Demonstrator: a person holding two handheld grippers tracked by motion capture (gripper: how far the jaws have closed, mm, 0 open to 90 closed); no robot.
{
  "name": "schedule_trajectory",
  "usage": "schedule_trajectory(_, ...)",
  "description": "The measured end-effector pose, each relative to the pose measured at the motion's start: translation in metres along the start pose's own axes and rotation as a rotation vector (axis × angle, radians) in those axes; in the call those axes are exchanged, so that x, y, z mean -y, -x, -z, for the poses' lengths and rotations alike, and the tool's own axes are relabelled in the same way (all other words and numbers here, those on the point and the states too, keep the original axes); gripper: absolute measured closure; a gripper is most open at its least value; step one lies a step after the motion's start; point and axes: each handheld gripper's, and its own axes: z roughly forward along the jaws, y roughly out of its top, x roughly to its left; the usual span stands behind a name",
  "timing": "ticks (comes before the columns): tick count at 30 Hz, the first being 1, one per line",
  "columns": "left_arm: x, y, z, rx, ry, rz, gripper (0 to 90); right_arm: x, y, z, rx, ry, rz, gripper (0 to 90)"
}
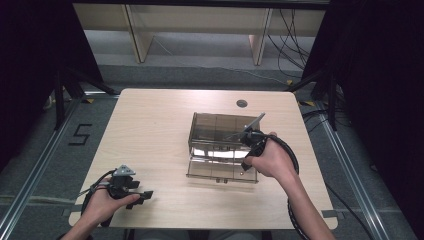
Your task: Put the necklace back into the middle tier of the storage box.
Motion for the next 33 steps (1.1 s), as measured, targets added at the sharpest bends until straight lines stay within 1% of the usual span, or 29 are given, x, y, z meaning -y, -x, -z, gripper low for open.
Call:
schedule_trajectory(1, 0.000, 0.000, 0.000, 0.000, 0.000, 0.001, 29.9, 0.000, 0.001, -0.001, -0.003, 0.002, 0.003, 85.4)
schedule_trajectory(2, 0.000, 0.000, 0.000, -0.001, 0.000, 0.000, 30.0, -0.001, 0.004, -0.002, 0.001, 0.008, 0.025, 85.4)
schedule_trajectory(3, 0.000, 0.000, 0.000, 0.000, 0.000, 0.000, 30.0, 0.000, 0.002, -0.002, 0.005, 0.013, -0.012, 85.4)
schedule_trajectory(4, 0.000, 0.000, 0.000, 0.000, 0.000, 0.000, 30.0, 0.000, 0.003, -0.002, 0.008, 0.010, -0.012, 85.4)
schedule_trajectory(5, 0.000, 0.000, 0.000, 0.001, 0.002, -0.001, 30.0, 0.000, 0.004, -0.002, -0.005, 0.013, -0.003, 85.4)
schedule_trajectory(7, 0.000, 0.000, 0.000, 0.001, 0.002, -0.002, 30.0, -0.001, 0.005, -0.002, 0.006, 0.029, -0.024, 85.4)
schedule_trajectory(8, 0.000, 0.000, 0.000, 0.000, 0.003, -0.001, 30.0, 0.000, 0.006, -0.001, 0.003, 0.034, -0.008, 85.4)
schedule_trajectory(9, 0.000, 0.000, 0.000, 0.001, 0.004, -0.001, 30.0, -0.001, 0.005, -0.001, 0.011, 0.029, -0.049, 85.4)
schedule_trajectory(10, 0.000, 0.000, 0.000, -0.001, 0.005, 0.000, 30.0, -0.001, 0.007, -0.001, 0.020, 0.020, -0.047, 85.4)
schedule_trajectory(11, 0.000, 0.000, 0.000, -0.001, 0.007, -0.002, 30.0, -0.001, 0.007, -0.001, 0.027, 0.028, -0.050, 85.4)
schedule_trajectory(12, 0.000, 0.001, 0.001, -0.010, 0.005, -0.003, 30.0, 0.000, 0.009, -0.002, 0.018, 0.060, -0.020, 85.4)
schedule_trajectory(13, 0.000, 0.000, 0.001, -0.011, 0.004, -0.004, 30.0, -0.001, 0.010, -0.001, 0.015, 0.048, -0.027, 85.4)
schedule_trajectory(14, 0.000, 0.000, 0.001, -0.007, 0.009, -0.003, 30.0, -0.001, 0.010, -0.002, 0.018, 0.050, -0.034, 85.4)
schedule_trajectory(15, 0.000, 0.000, 0.001, -0.002, 0.010, -0.002, 30.0, -0.001, 0.011, -0.003, 0.017, 0.053, -0.030, 85.4)
schedule_trajectory(16, 0.000, 0.000, 0.000, -0.003, 0.016, 0.004, 30.0, -0.002, 0.010, -0.004, 0.023, 0.046, -0.050, 85.4)
schedule_trajectory(17, 0.000, 0.000, 0.000, -0.003, 0.015, 0.005, 30.0, -0.002, 0.010, -0.004, 0.020, 0.041, -0.058, 85.4)
schedule_trajectory(19, 0.000, 0.000, 0.001, -0.012, 0.007, 0.001, 30.0, -0.001, 0.014, -0.007, 0.025, 0.067, -0.026, 85.4)
schedule_trajectory(20, 0.000, 0.000, 0.001, -0.014, 0.003, -0.004, 30.0, -0.001, 0.013, -0.007, 0.023, 0.063, -0.045, 85.4)
schedule_trajectory(22, -0.001, 0.001, 0.001, -0.014, 0.004, -0.002, 30.0, -0.002, 0.013, -0.008, 0.019, 0.058, -0.044, 85.4)
schedule_trajectory(23, 0.000, 0.000, 0.001, -0.014, 0.004, -0.002, 30.0, -0.003, 0.013, -0.009, 0.030, 0.044, -0.065, 85.4)
schedule_trajectory(24, 0.000, 0.001, 0.001, -0.014, 0.004, -0.001, 30.0, -0.003, 0.013, -0.009, 0.031, 0.032, -0.067, 85.4)
schedule_trajectory(25, 0.000, 0.001, 0.001, -0.013, 0.009, 0.004, 30.0, -0.003, 0.015, -0.009, 0.029, 0.039, -0.049, 85.4)
schedule_trajectory(26, 0.000, 0.000, 0.000, -0.003, 0.014, 0.006, 30.0, -0.003, 0.015, -0.010, 0.034, 0.045, -0.060, 85.4)
schedule_trajectory(27, 0.000, 0.001, 0.000, -0.006, 0.014, 0.006, 30.0, -0.003, 0.015, -0.009, 0.037, 0.032, -0.076, 85.4)
schedule_trajectory(28, 0.000, 0.000, 0.000, 0.001, 0.016, 0.006, 30.0, -0.003, 0.015, -0.010, 0.035, 0.034, -0.072, 85.4)
schedule_trajectory(29, 0.000, 0.001, 0.001, -0.010, 0.011, 0.005, 30.0, -0.003, 0.016, -0.011, 0.041, 0.055, -0.077, 85.4)
schedule_trajectory(30, 0.000, 0.000, 0.001, -0.010, 0.011, 0.005, 30.0, -0.002, 0.017, -0.012, 0.047, 0.061, -0.063, 85.4)
schedule_trajectory(31, 0.000, 0.000, 0.001, -0.012, 0.005, -0.002, 30.1, -0.003, 0.018, -0.013, 0.037, 0.048, -0.074, 85.4)
schedule_trajectory(33, 0.000, 0.000, 0.001, -0.010, 0.011, 0.005, 30.0, -0.003, 0.020, -0.014, 0.046, 0.060, -0.051, 85.4)
